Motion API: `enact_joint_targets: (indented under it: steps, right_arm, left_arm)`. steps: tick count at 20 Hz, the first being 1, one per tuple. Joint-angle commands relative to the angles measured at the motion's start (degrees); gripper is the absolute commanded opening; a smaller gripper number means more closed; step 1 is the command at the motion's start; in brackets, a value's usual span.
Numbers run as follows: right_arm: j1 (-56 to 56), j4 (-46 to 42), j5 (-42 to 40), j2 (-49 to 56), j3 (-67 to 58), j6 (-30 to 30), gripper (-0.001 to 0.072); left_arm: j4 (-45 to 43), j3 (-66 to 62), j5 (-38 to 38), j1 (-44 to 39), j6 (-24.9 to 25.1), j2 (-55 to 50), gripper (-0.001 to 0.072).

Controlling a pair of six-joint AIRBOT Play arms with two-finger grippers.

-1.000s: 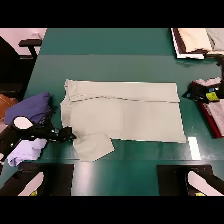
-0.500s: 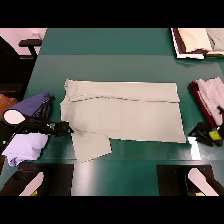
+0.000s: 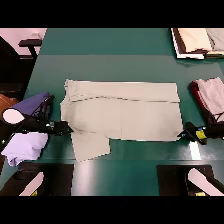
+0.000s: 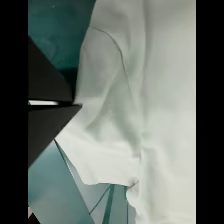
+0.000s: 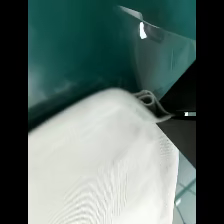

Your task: Fold the shirts.

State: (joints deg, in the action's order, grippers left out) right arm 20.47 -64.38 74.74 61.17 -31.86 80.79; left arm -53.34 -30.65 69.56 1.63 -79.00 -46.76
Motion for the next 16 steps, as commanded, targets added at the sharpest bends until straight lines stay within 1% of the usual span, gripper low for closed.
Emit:
enact_joint_targets:
  steps: [1, 3, 5, 7, 9, 10, 12, 14, 16]
  right_arm:
    - [-5.86, -4.15, 1.40, 0.15, -4.42, 0.17, 0.0019]
    - [-8.20, -9.62, 5.29, -3.91, -7.19, 0.22, 0.0019]
    - [-9.79, -14.71, 9.60, -9.07, -9.68, 0.35, 0.0019]
    - [-10.49, -17.57, 14.21, -13.92, -11.50, 0.42, 0.0019]
    - [-10.51, -18.60, 15.21, -17.35, -13.20, 1.25, 0.0019]
    - [-10.51, -18.47, 14.47, -17.49, -14.43, 1.46, 0.0019]
    - [-10.64, -17.49, 13.53, -14.43, -17.70, 1.46, 0.0018]
    - [-12.48, -17.66, 10.97, -8.59, -21.62, 1.46, 0.0018]
    - [-15.39, -17.64, 7.15, -1.51, -26.32, 1.68, 0.0019]
  left_arm:
    - [-4.48, -1.84, 6.05, 0.02, -0.07, 0.31, 0.0021]
    - [-5.79, -2.29, 9.25, 0.02, -0.46, 3.78, 0.0020]
    - [-5.64, -2.32, 12.44, 0.02, -2.29, 8.50, 0.0020]
    - [-4.98, -2.32, 17.14, 0.02, -4.79, 12.85, 0.0021]
    - [-4.57, -3.80, 18.84, 0.02, -6.62, 14.51, 0.0021]
    - [-4.59, -5.57, 17.49, 0.02, -6.56, 14.03, 0.0021]
    - [-4.85, -9.11, 11.76, 0.02, -5.75, 12.33, 0.0020]
    - [-5.51, -12.20, 5.42, 0.02, -2.45, 8.33, 0.0021]
    - [-5.51, -15.37, -0.63, 0.02, 0.17, 1.44, 0.0021]
